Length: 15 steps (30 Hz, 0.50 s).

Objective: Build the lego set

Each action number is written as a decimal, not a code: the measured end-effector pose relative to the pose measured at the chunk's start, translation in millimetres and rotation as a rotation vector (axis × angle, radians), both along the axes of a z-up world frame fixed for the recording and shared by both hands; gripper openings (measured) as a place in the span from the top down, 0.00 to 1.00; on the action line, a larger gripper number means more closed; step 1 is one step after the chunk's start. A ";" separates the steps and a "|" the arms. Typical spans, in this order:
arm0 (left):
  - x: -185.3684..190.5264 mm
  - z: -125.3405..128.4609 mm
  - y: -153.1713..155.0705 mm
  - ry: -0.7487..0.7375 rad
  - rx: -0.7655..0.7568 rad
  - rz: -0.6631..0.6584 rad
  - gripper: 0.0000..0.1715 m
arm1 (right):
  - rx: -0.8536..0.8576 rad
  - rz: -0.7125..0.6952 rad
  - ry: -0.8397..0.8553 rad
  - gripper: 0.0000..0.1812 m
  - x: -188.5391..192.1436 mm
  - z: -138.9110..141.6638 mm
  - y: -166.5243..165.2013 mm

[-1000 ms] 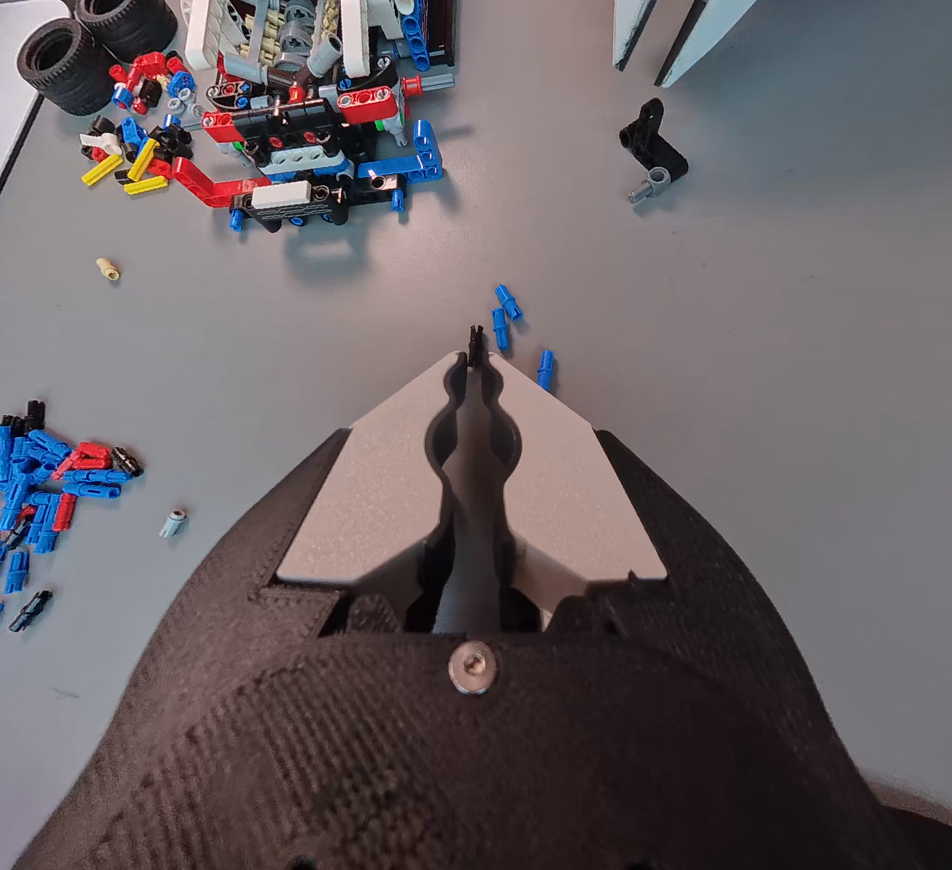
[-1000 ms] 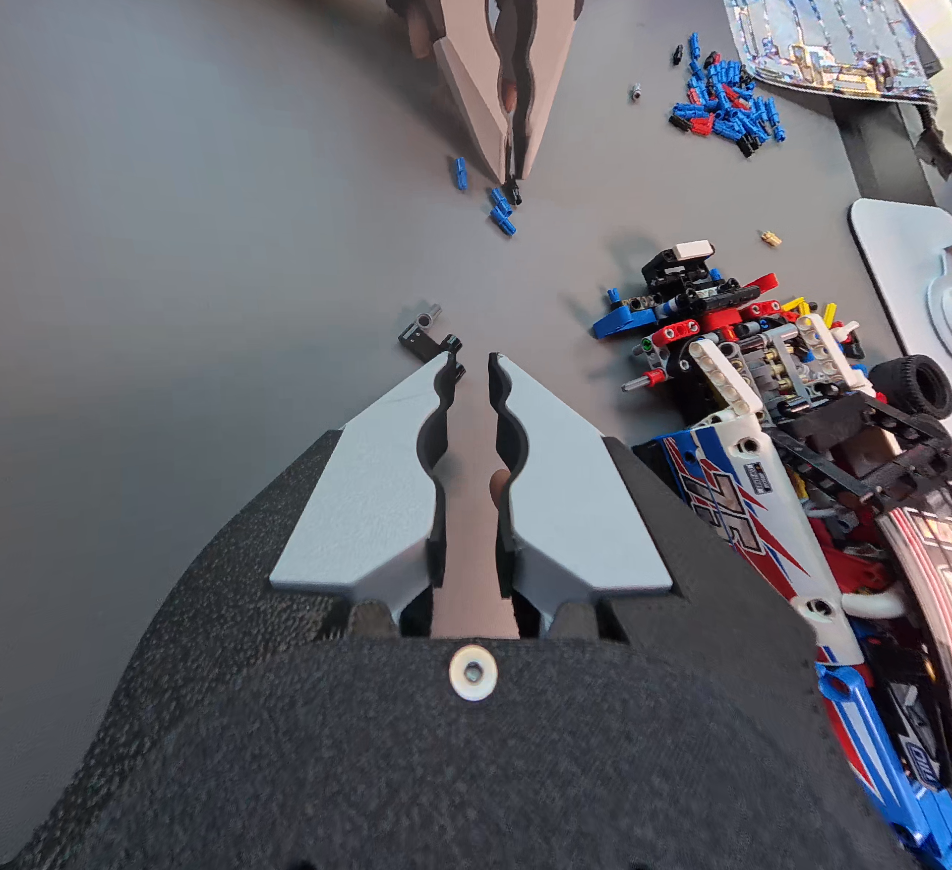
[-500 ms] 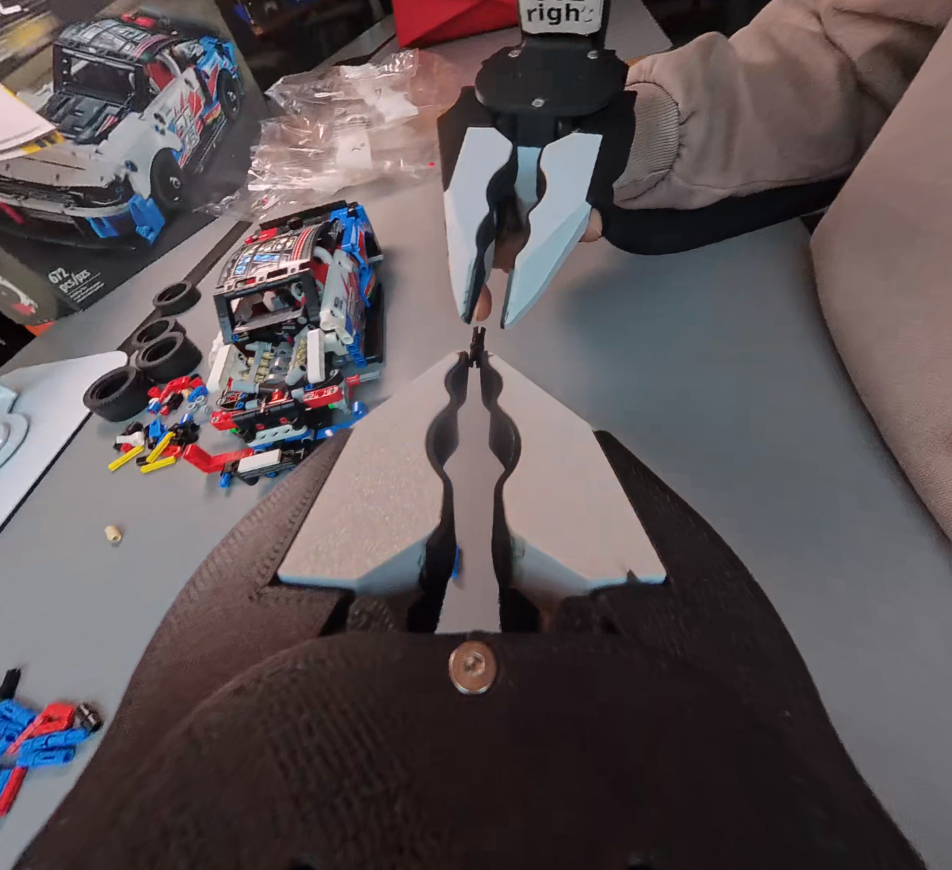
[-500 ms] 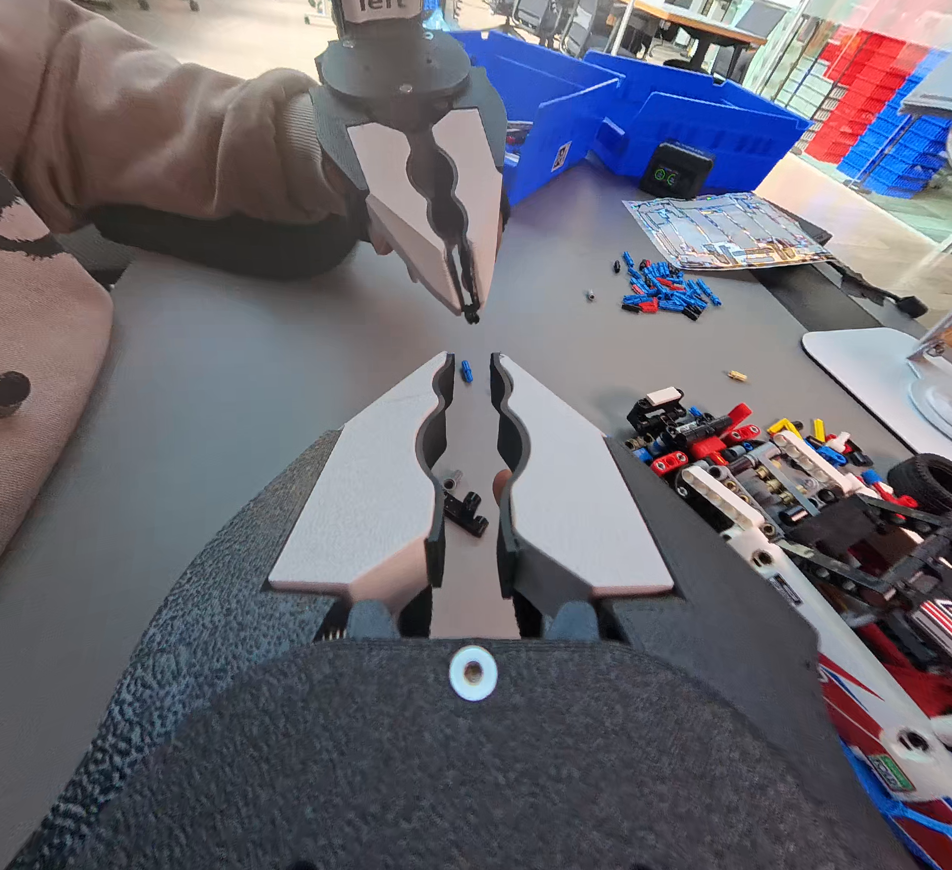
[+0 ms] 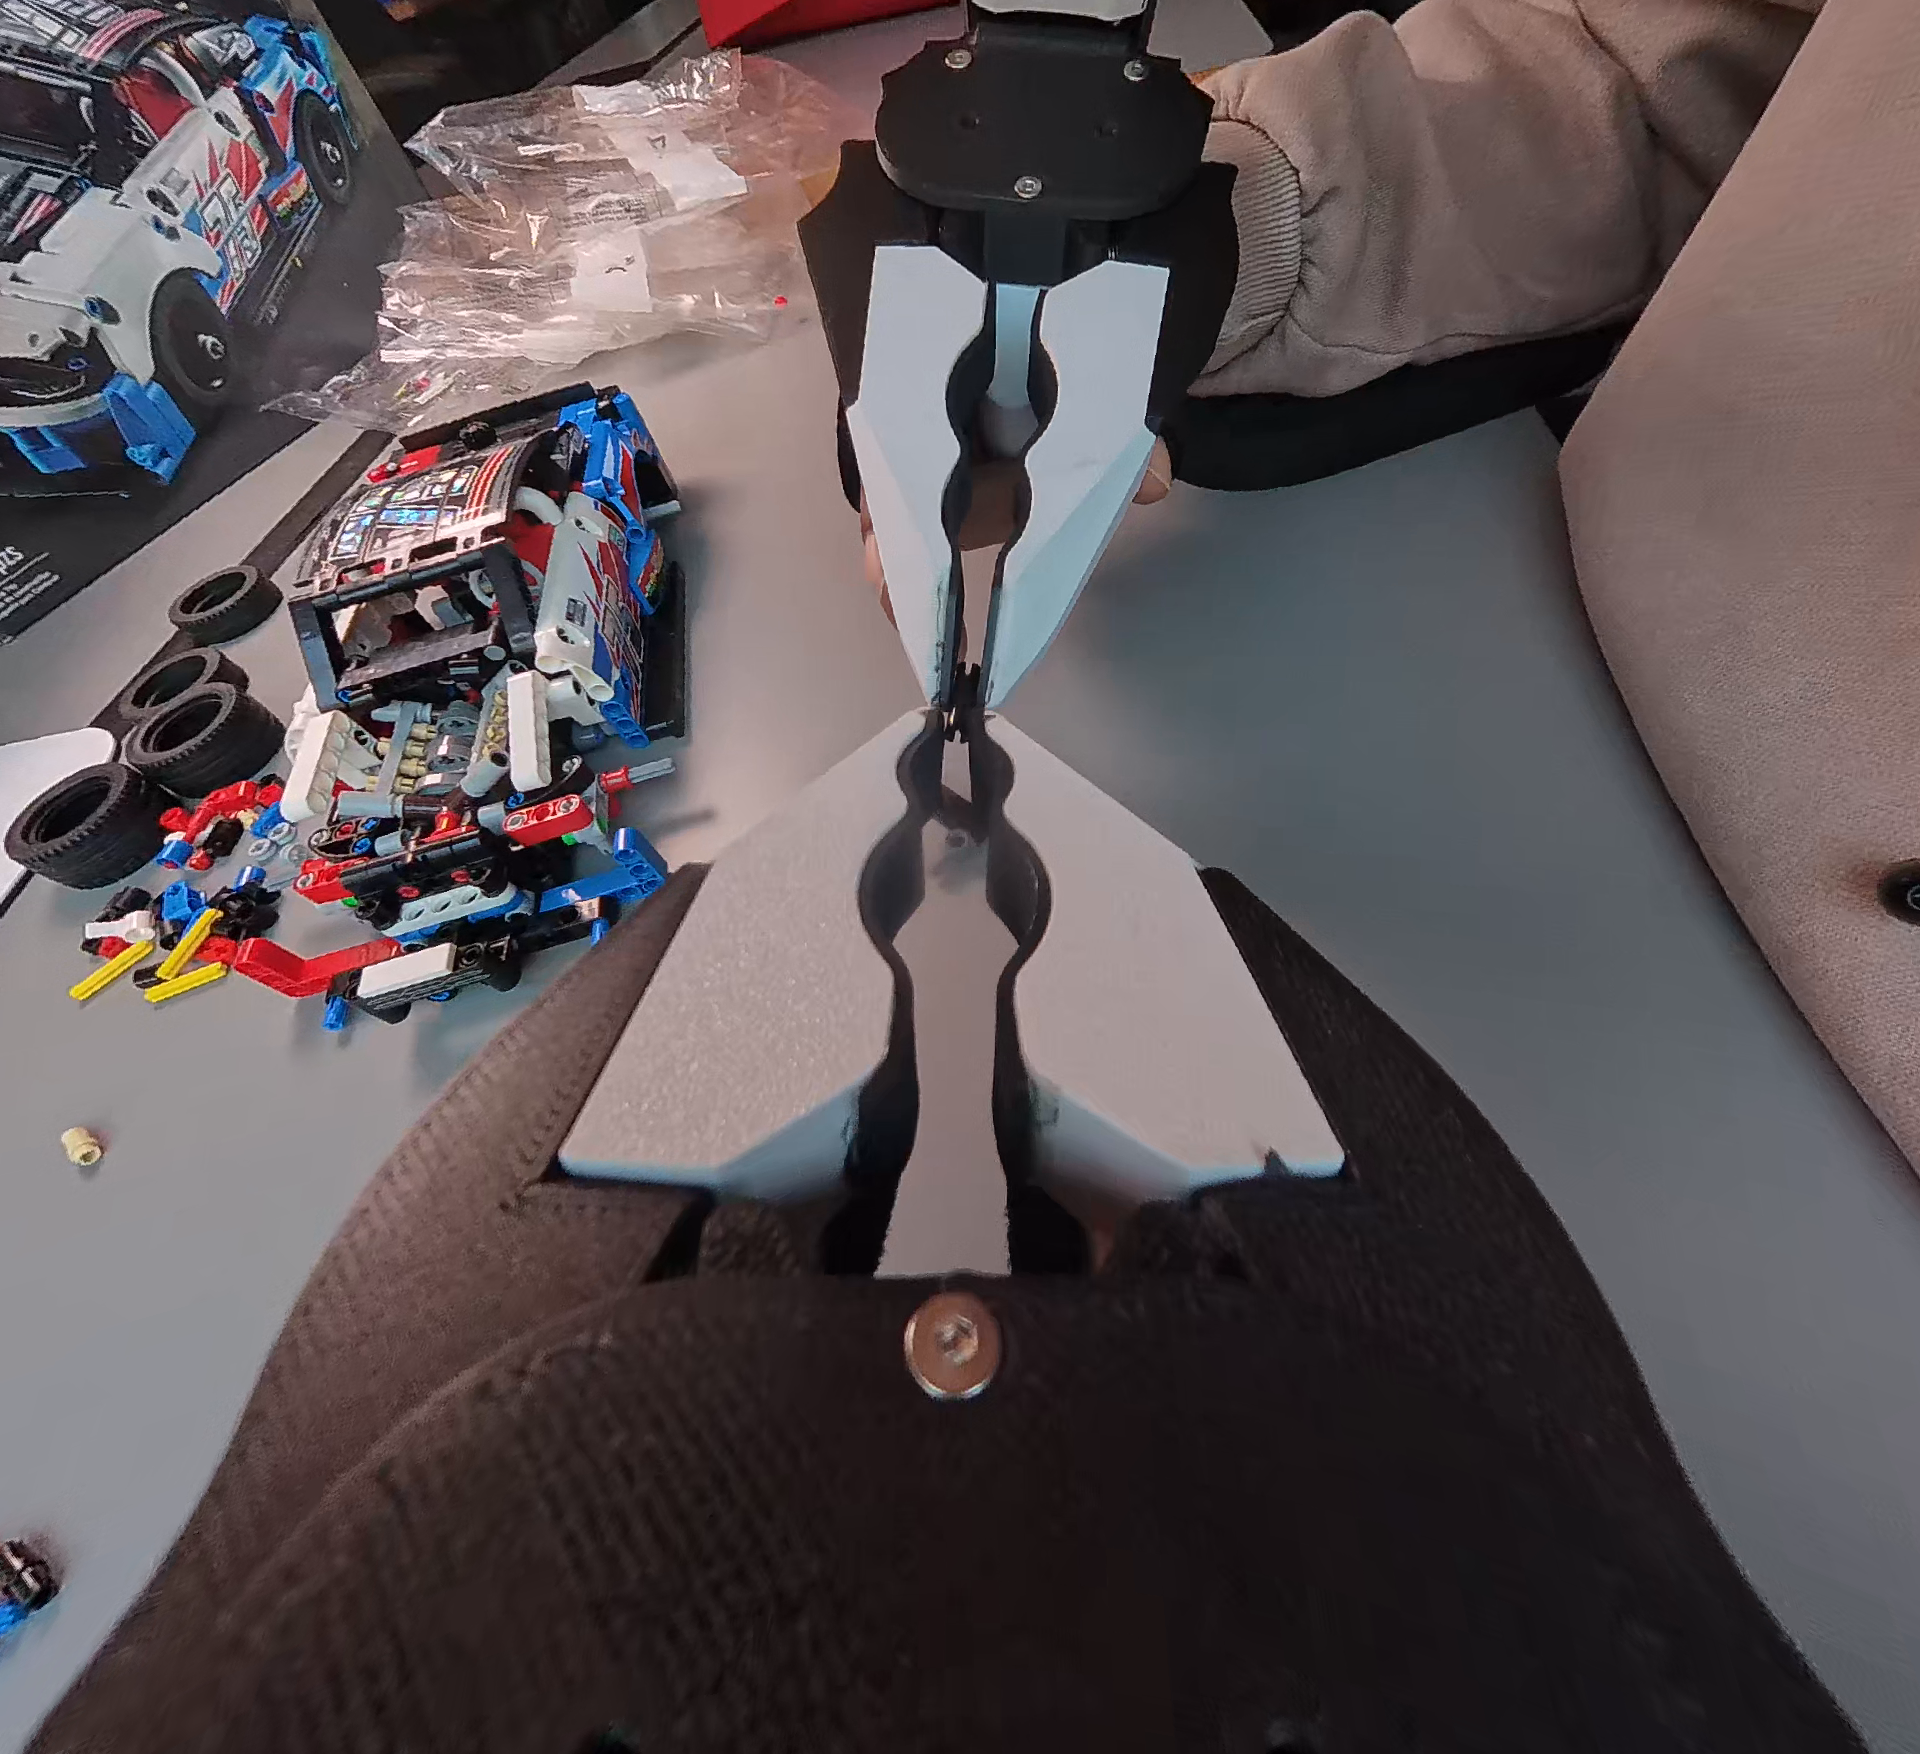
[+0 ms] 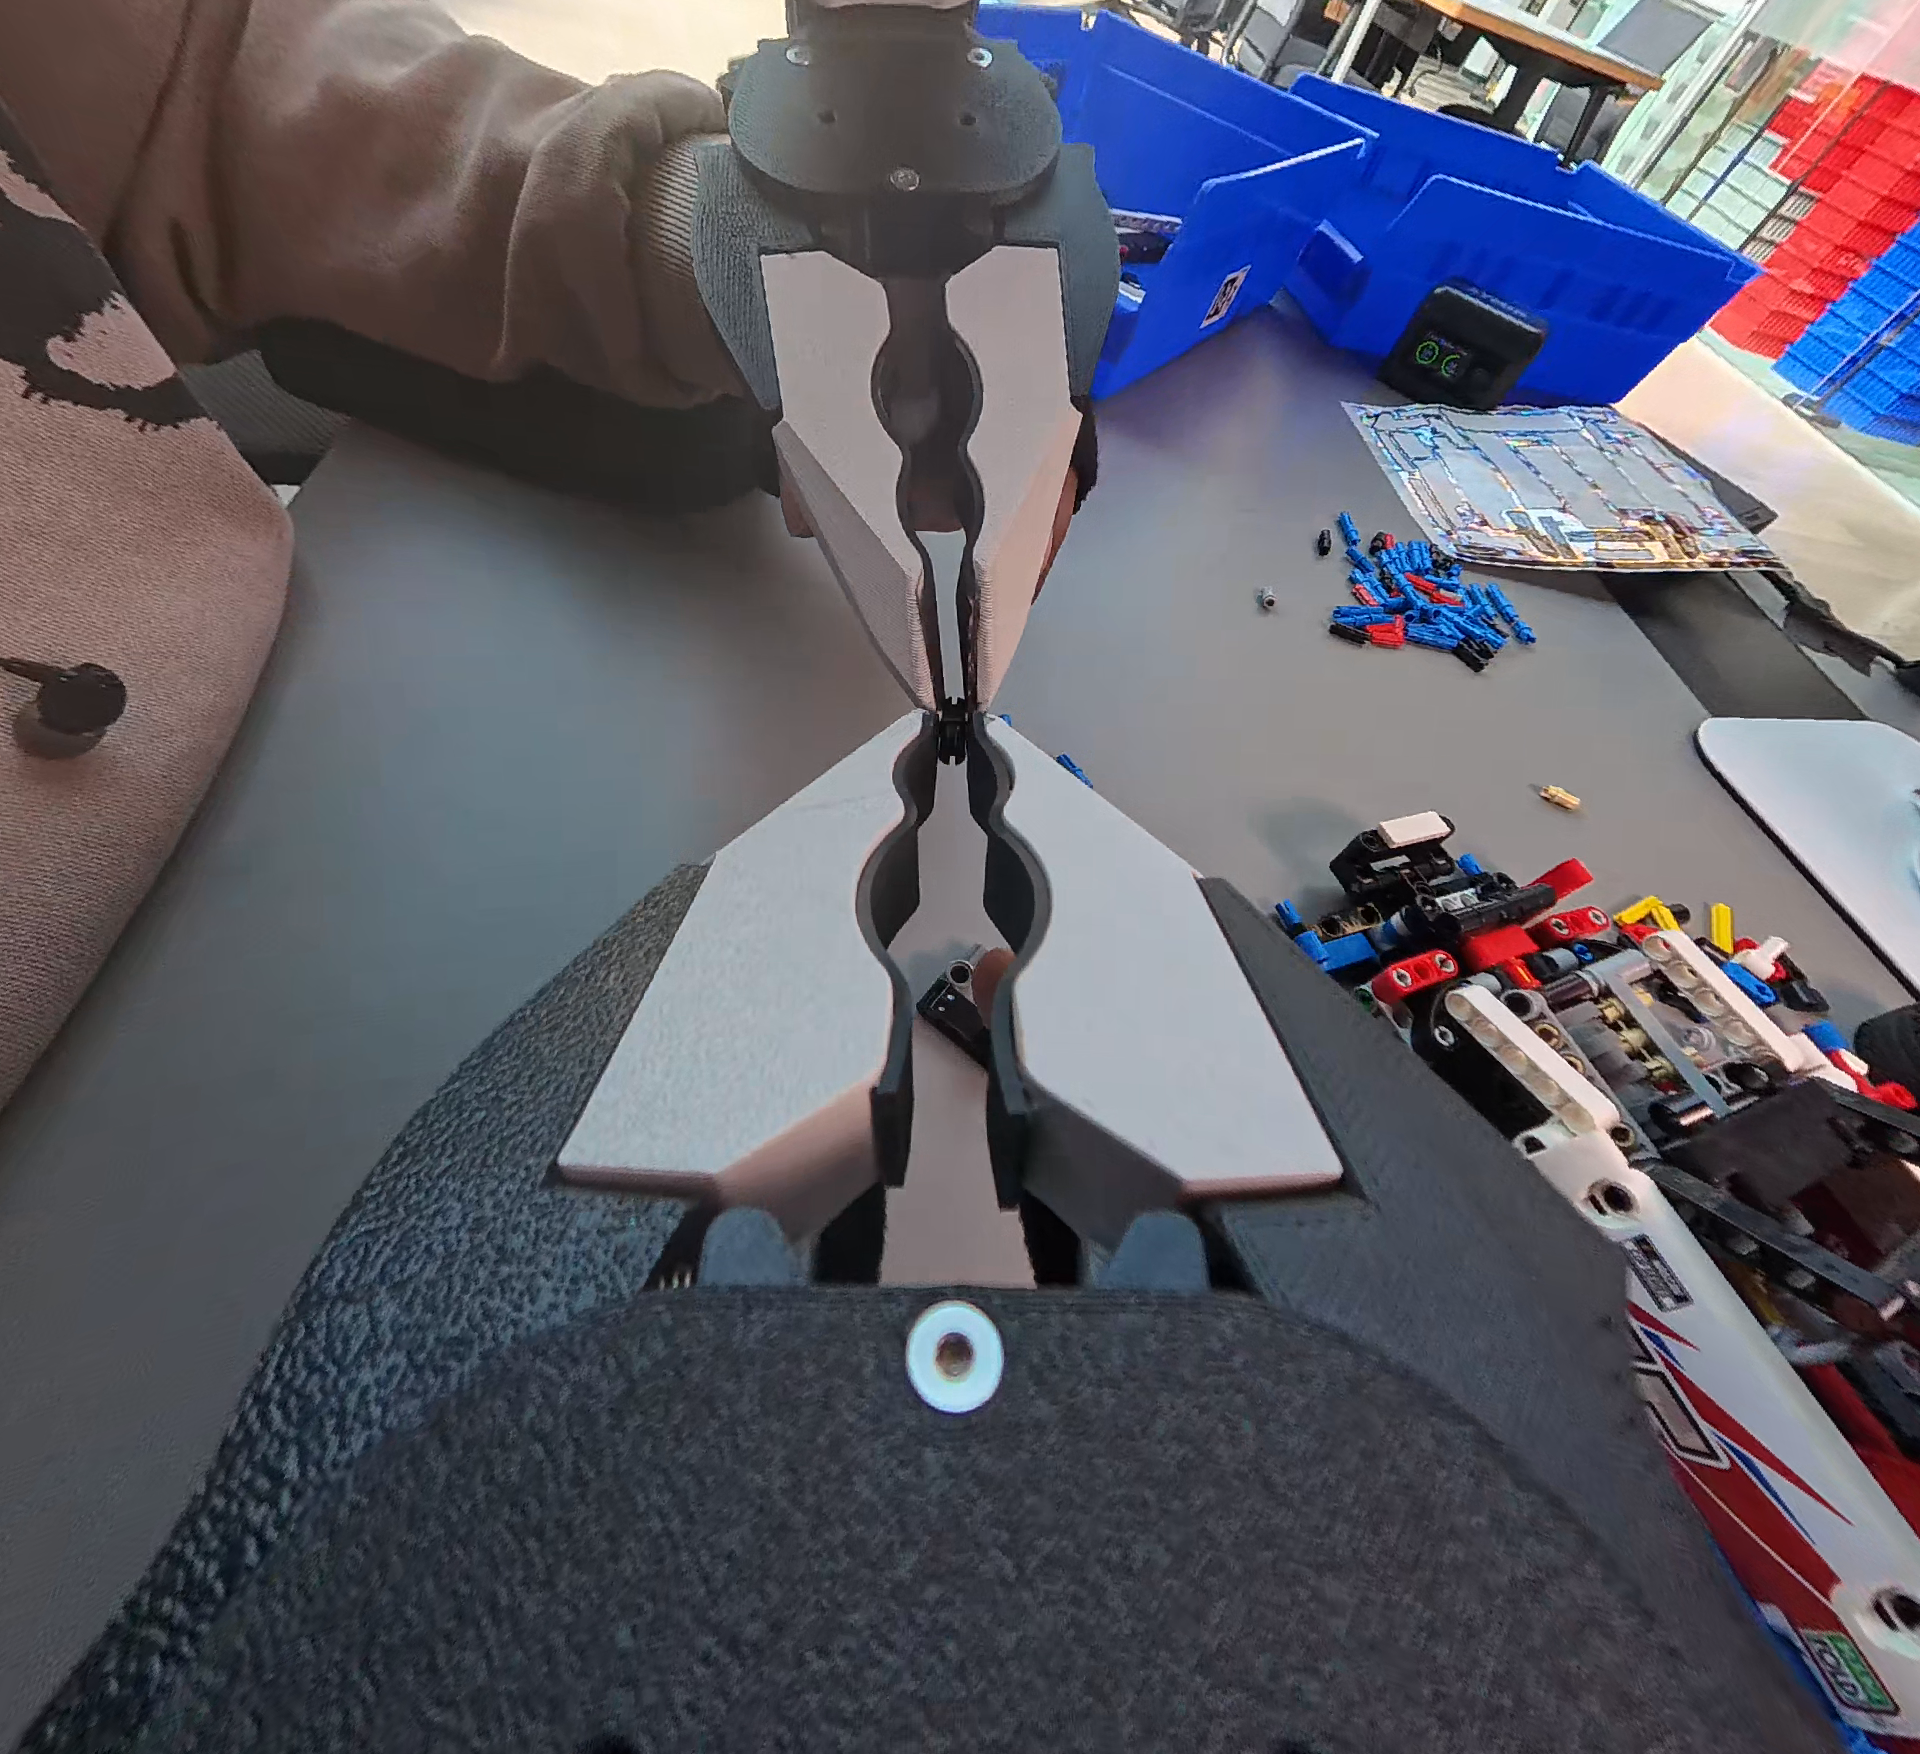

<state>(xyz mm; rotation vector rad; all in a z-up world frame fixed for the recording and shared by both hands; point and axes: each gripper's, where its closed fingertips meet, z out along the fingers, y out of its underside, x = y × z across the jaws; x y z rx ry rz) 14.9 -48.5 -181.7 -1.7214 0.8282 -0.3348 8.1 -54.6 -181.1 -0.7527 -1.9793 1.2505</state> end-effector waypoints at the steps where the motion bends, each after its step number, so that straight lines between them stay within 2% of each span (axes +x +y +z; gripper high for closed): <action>1: 0.2 0.4 0.7 -0.009 -0.001 0.004 0.98 | -0.004 0.001 -0.003 0.98 0.3 1.1 0.9; 5: -3.3 -24.9 5.0 0.057 -0.104 0.039 0.87 | -0.020 -0.053 0.007 0.98 1.7 13.5 26.7; 10: 4.1 -53.9 17.2 0.151 -0.218 0.083 0.85 | 0.024 -0.193 -0.029 0.98 2.5 9.9 74.5; 15: 6.6 -69.3 27.9 0.274 -0.244 0.103 0.83 | 0.062 -0.212 -0.063 0.98 4.6 -1.0 81.8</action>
